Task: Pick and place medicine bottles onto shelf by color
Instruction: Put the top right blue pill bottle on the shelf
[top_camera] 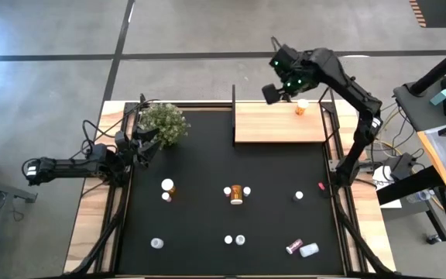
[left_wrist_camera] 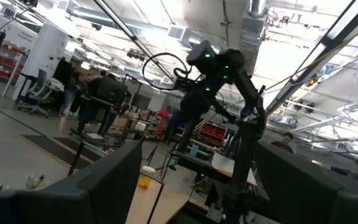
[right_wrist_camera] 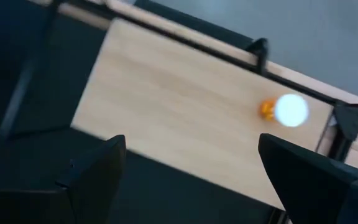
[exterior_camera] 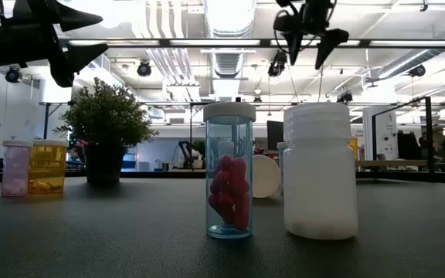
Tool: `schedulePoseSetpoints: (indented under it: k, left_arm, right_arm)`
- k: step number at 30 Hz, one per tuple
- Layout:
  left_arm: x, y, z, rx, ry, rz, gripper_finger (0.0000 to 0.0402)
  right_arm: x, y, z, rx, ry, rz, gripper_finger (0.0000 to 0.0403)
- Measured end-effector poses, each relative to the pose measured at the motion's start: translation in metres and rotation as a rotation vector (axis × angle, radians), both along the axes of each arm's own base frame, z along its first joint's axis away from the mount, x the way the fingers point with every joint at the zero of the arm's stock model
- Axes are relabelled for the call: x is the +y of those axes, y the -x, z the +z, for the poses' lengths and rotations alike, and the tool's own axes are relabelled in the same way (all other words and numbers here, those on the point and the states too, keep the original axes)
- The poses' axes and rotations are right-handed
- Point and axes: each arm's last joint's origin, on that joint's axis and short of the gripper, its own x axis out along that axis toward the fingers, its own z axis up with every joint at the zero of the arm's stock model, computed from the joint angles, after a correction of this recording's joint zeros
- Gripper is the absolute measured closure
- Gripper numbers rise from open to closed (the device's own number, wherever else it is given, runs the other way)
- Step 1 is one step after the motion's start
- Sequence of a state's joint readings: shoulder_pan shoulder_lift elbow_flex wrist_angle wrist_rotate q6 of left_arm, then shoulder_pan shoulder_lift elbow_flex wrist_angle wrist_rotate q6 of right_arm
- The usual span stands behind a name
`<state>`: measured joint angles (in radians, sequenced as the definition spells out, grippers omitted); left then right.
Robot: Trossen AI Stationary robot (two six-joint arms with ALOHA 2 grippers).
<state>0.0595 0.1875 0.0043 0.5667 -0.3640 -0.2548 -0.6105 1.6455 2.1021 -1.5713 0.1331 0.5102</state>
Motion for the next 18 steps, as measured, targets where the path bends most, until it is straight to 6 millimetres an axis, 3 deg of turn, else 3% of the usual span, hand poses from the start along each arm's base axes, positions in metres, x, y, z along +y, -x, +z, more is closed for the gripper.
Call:
schedulePoseSetpoints:
  k: [10, 18]
  left_arm:
    - [0.000, 0.000, 0.000, 0.000, 0.000, 0.000, 0.0107]
    - [0.000, 0.000, 0.000, 0.000, 0.000, 0.000, 0.0107]
  right_arm:
    - [0.073, -0.033, -0.001, -0.001, -0.009, 0.233, 0.0046]
    - [0.127, -0.050, -0.022, 0.001, -0.114, 0.106, 0.0046]
